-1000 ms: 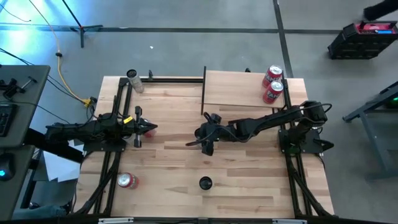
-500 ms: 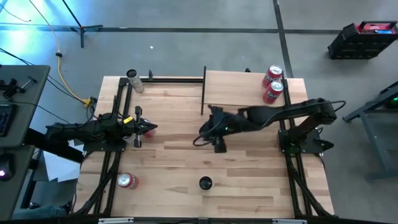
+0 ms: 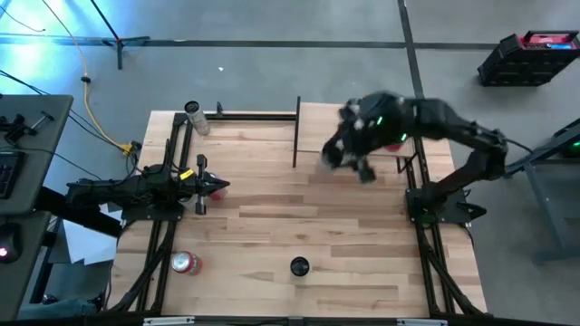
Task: Place canned beverage on shelf
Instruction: Put the white soda can on the shelf
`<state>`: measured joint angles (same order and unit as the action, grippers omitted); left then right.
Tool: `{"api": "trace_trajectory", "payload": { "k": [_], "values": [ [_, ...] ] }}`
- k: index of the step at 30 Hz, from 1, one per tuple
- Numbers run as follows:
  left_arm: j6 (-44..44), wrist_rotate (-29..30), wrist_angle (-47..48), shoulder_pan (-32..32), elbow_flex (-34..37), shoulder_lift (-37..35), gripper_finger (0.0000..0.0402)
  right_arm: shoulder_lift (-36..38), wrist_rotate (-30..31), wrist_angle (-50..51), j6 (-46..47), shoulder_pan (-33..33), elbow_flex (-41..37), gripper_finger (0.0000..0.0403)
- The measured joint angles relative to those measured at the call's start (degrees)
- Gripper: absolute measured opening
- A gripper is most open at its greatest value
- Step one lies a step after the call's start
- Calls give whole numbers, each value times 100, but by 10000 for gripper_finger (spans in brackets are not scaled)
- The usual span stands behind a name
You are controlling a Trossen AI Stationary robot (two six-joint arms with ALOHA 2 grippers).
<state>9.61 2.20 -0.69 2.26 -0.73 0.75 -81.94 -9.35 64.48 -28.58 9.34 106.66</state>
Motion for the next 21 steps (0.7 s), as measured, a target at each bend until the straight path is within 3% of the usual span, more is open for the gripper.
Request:
{"api": "trace_trajectory", "payload": {
  "k": [5,10,12,15,21],
  "values": [
    [1,-1,-1,0,0,-1,3,226,-860,6,-732,1513,-196,243],
    [2,0,-2,0,0,-2,3,-214,-2300,-413,-860,2869,-311,243],
    [1,-2,0,0,0,0,3,-377,-2581,-357,-791,3266,-234,243],
    [1,-1,-1,1,0,-1,3,-643,-2730,-29,-1006,3656,-249,243],
    [0,-2,-2,1,0,-1,3,-971,-2930,71,-1130,3733,-246,243]
  ]
}}
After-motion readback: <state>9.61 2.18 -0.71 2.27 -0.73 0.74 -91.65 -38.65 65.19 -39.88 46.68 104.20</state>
